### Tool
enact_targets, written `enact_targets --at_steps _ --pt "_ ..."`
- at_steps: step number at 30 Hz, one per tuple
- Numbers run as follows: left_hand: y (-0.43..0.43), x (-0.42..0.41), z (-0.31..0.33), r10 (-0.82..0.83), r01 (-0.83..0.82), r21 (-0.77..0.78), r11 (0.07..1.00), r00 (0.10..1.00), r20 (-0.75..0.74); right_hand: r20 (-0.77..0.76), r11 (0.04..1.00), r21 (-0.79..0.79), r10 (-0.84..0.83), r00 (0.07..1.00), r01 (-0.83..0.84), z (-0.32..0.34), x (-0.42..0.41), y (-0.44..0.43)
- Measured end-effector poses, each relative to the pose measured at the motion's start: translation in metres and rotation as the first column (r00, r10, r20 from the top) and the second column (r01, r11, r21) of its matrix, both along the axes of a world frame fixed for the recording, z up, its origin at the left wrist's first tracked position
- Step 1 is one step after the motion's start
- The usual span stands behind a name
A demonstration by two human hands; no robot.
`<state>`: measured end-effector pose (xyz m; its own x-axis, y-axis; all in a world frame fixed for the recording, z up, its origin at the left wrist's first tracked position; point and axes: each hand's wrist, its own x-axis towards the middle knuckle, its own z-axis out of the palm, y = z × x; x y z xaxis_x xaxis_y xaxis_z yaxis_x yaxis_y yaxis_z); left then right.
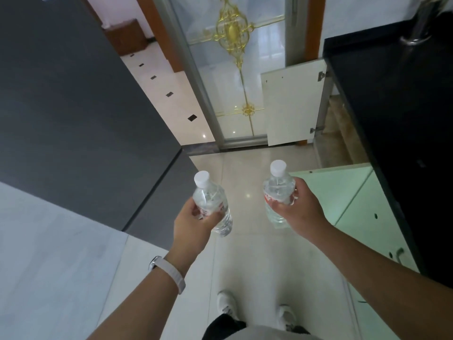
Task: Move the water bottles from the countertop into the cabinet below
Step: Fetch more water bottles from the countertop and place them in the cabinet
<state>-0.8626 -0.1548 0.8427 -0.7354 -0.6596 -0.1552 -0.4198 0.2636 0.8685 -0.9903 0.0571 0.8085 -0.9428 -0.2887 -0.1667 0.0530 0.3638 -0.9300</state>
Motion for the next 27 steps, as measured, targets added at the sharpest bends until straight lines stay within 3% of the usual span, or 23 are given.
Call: enact_targets --at_steps 9,17,27 --pt "-0.065 -0.048 -0.019 -0.06 0.063 0.062 0.996 0.997 -0.043 -0.026 0.997 0.07 -0.009 1.0 0.011 0.001 -0.035 -0.051" --pt "-0.177 -0.123 -0.033 -0.153 0.158 0.075 0.985 0.986 -0.069 -0.05 0.983 0.164 -0.076 0.996 0.084 -0.001 -0.086 -0.157" --pt "-0.302 -0.216 -0.036 -0.246 0.261 0.14 0.955 0.962 -0.12 -0.045 0.979 0.135 -0.151 0.987 0.156 0.023 -0.14 -0.268"
